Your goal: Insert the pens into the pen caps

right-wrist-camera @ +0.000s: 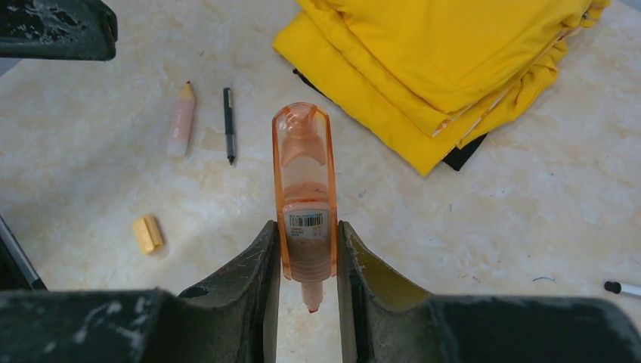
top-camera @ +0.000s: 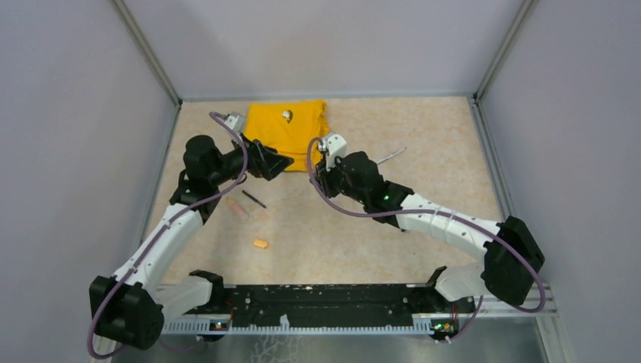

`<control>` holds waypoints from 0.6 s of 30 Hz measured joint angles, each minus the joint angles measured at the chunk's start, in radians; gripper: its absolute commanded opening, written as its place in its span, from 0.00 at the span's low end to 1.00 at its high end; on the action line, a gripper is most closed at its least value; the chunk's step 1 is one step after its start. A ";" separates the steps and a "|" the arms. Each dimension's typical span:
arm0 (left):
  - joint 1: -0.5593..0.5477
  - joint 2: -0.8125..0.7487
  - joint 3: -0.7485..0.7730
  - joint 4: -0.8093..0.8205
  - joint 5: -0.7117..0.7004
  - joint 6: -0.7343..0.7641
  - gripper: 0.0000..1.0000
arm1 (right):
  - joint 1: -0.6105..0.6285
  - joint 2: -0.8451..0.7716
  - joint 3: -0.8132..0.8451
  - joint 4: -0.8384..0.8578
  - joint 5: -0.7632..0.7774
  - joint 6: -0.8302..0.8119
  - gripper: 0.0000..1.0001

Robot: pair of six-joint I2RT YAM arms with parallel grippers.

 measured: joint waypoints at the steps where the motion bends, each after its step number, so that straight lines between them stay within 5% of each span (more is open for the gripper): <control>1: -0.011 0.016 0.018 0.007 0.001 -0.001 0.92 | 0.003 0.000 0.000 0.006 0.006 -0.002 0.04; 10: -0.122 0.158 0.216 0.018 -0.037 0.018 0.82 | 0.004 -0.034 -0.001 0.032 0.094 0.004 0.04; 18: -0.129 0.159 0.155 0.006 -0.084 0.029 0.81 | 0.004 -0.066 -0.015 0.112 0.109 0.038 0.05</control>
